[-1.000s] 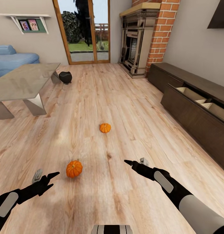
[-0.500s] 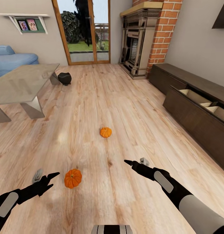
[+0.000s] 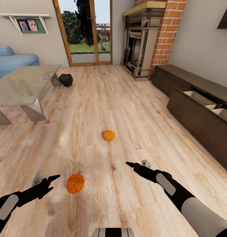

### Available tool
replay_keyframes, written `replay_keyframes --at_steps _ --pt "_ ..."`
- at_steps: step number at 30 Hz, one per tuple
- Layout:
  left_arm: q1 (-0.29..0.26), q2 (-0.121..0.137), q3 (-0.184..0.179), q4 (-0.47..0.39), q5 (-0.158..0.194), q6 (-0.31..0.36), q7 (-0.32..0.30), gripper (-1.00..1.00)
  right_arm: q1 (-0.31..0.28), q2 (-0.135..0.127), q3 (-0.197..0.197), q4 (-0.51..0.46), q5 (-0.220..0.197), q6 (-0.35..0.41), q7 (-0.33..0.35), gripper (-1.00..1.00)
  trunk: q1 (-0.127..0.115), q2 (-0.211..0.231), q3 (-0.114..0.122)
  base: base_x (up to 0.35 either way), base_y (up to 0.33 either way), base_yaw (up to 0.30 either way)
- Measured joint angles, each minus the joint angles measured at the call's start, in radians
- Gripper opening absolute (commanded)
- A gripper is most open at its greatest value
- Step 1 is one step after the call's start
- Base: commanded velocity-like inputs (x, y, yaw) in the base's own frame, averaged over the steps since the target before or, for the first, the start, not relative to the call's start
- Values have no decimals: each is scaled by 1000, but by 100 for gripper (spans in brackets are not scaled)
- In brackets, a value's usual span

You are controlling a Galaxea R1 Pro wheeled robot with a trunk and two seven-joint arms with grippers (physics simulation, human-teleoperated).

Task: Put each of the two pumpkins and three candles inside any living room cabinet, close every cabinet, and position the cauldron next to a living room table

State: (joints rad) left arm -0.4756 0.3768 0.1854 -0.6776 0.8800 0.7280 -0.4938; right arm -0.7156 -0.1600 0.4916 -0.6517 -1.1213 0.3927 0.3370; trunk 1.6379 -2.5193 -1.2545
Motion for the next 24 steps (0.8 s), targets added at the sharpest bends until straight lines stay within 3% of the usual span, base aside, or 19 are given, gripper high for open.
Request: replay_keyframes --at_steps 5,7,20,24 --pt "-2 -3 2 1 16 -3 131 100 0 0 0 0 0 0 0 100 0 0 0 0 0 0" --pt "-3 -18 2 1 21 -17 167 100 0 0 0 0 0 0 0 100 0 0 0 0 0 0" --pt "-3 -34 1 -2 23 -39 184 100 0 0 0 0 -1 0 1 100 0 0 0 0 0 0" --pt "-4 -34 1 -7 22 -39 183 100 0 0 0 -1 -1 -1 3 100 2 -1 -15 0 0 0"
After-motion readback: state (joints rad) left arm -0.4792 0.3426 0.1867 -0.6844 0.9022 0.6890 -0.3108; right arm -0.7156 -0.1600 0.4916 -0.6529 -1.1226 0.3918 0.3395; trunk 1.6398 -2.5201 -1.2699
